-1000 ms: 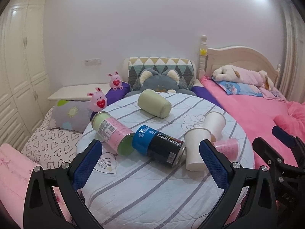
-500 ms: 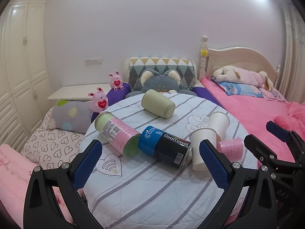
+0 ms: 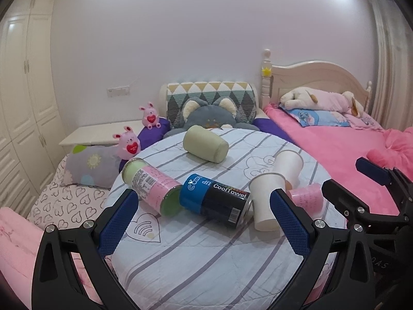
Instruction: Flip cup upright
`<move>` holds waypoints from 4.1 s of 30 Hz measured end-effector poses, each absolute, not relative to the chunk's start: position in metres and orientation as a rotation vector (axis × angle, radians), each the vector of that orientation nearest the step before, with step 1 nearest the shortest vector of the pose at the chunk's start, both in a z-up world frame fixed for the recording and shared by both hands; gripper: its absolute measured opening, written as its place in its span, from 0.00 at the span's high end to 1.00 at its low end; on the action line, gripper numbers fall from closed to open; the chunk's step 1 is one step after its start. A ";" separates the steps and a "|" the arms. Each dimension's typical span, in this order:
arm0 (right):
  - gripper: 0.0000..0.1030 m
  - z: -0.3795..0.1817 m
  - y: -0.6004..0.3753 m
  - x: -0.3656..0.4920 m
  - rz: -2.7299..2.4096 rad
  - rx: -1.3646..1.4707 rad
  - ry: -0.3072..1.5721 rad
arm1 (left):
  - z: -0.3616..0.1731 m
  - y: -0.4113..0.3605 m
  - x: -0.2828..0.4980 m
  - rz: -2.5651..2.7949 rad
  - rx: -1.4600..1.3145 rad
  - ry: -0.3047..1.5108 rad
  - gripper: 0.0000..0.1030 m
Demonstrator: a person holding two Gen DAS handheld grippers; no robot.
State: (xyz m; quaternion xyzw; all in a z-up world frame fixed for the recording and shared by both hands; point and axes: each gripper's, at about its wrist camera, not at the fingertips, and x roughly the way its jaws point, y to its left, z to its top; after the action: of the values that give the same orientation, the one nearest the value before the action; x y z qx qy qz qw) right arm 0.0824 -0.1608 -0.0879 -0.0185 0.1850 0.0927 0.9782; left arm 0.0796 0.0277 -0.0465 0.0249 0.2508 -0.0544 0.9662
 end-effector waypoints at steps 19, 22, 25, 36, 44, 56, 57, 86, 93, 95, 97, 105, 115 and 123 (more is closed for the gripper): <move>0.16 -0.080 -0.133 0.125 0.357 -0.154 0.469 | -0.054 0.069 0.091 -0.011 0.020 0.548 0.00; 0.16 -0.085 -0.119 0.146 0.455 -0.168 0.541 | -0.060 0.082 0.096 0.014 0.011 0.568 0.00; 0.16 -0.091 -0.105 0.166 0.520 -0.209 0.610 | -0.066 0.094 0.103 0.039 -0.001 0.589 0.00; 0.16 -0.126 -0.047 0.229 0.665 -0.466 0.875 | -0.080 0.111 0.130 0.071 -0.026 0.644 0.00; 0.16 -0.158 -0.021 0.255 0.761 -0.577 1.054 | -0.086 0.115 0.140 0.084 -0.021 0.659 0.00; 0.33 -0.161 -0.052 0.278 0.722 -0.316 1.161 | -0.079 0.101 0.153 0.050 -0.006 0.652 0.00; 0.33 -0.159 -0.060 0.280 0.713 -0.269 1.158 | -0.078 0.096 0.157 0.045 0.002 0.652 0.00; 0.34 -0.152 -0.183 0.386 0.461 0.407 1.125 | -0.071 -0.006 0.256 -0.079 0.117 0.744 0.00; 0.22 -0.156 -0.191 0.399 0.410 0.487 1.166 | -0.072 -0.016 0.262 -0.091 0.134 0.761 0.00; 0.22 -0.156 -0.195 0.399 0.417 0.497 1.174 | -0.072 -0.019 0.263 -0.095 0.138 0.760 0.00; 0.22 -0.155 -0.198 0.398 0.423 0.504 1.167 | -0.072 -0.022 0.263 -0.101 0.141 0.763 0.00; 0.22 -0.154 -0.211 0.379 0.466 0.536 1.096 | -0.069 -0.029 0.263 -0.111 0.137 0.776 0.00; 0.21 -0.140 -0.211 0.353 0.553 0.547 0.998 | -0.062 -0.041 0.267 -0.108 0.179 0.781 0.00; 0.21 -0.105 -0.240 0.306 0.539 0.483 0.826 | -0.048 -0.061 0.271 -0.146 0.195 0.776 0.00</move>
State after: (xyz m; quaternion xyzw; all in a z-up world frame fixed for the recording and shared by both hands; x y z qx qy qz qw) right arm 0.3065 -0.2397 -0.1049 0.2297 0.3926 0.2564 0.8529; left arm 0.2708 -0.0614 -0.0482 0.0949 0.3776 -0.0711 0.9184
